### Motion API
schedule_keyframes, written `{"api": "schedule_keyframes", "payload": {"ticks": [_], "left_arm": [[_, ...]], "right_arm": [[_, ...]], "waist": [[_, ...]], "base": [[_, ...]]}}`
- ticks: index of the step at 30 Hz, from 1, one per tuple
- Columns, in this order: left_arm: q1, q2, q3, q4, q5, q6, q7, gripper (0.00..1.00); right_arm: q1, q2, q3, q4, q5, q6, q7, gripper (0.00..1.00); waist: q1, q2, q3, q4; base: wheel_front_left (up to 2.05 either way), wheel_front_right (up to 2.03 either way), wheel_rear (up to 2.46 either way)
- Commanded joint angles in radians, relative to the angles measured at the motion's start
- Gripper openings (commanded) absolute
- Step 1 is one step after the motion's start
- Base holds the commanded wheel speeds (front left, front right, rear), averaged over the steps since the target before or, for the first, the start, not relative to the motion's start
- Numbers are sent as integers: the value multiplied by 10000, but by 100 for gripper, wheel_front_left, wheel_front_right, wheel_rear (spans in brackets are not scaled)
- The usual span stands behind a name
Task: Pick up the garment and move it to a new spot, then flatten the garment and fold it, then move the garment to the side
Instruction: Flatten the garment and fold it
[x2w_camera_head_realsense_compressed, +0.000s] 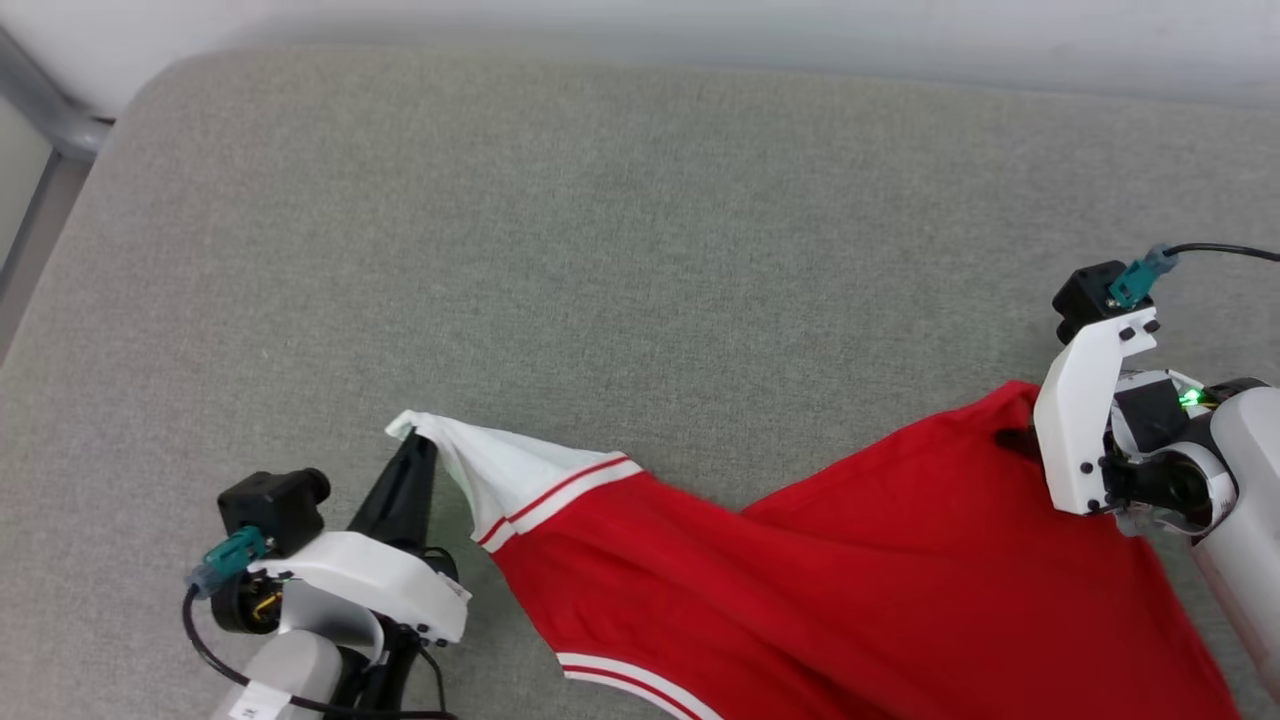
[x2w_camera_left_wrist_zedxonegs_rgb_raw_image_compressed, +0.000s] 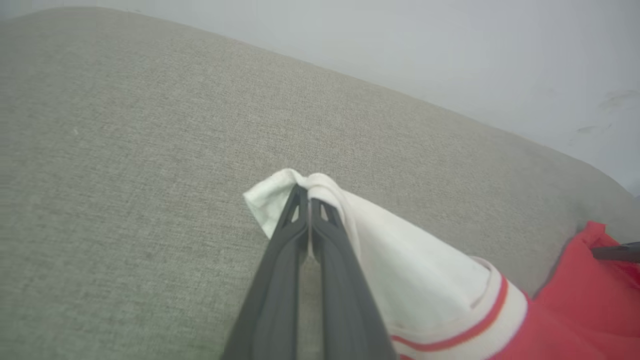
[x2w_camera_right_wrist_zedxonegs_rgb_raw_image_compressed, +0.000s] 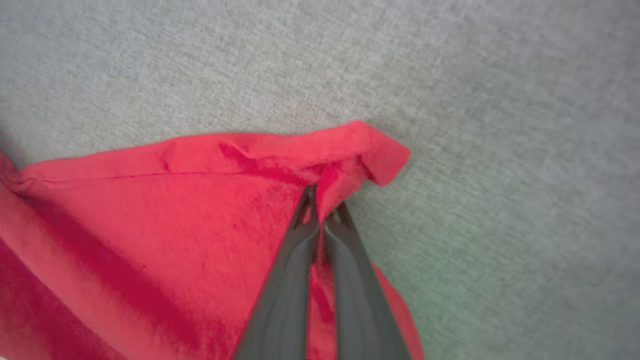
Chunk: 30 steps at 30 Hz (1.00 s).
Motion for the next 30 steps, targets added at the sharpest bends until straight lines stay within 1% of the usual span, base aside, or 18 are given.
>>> {"api": "schedule_keyframes", "payload": {"ticks": [1,5,11,16,22,23,24,30], "left_arm": [[-94,125,95,-7,21,63,-21,0],[-467,380,237,30,-31,138,301,0],[-1920,805,538,403,-24,189,851,0],[-3773,1015,573,1187,165,-68,1167,0],[-6366,1176,509,2568,397,-388,1541,0],[-6366,1176,509,2568,397,-388,1541,0],[-6805,1181,500,2862,422,-436,1615,0],[-9360,1204,513,4473,667,-719,1473,0]], "right_arm": [[-89,14,-25,130,11,-8,-261,0],[-338,85,-358,370,-269,-6,-1174,0],[-935,287,-1189,955,-1068,-9,-2133,0],[-1766,612,-2018,1415,-1970,-12,-2965,0],[-3344,1013,-3003,1851,-3210,-14,-4106,0],[-3344,1013,-3003,1851,-3210,-14,-4106,0],[-3631,1063,-3191,1960,-3446,-15,-4236,0],[-5402,1401,-4193,2356,-4702,-17,-5036,0]], "waist": [[-1,0,-310,-147],[-1,0,-788,-358],[-1,0,-1149,-743],[-1,0,-1155,-1035],[-1,0,-947,-1324],[-1,0,-947,-1324],[-1,0,-877,-1357],[-1,0,-329,-1456]], "base": [[0,0,0],[0,0,0],[0,0,0],[0,0,0],[0,0,0],[0,0,0],[0,0,0],[0,0,0]]}}
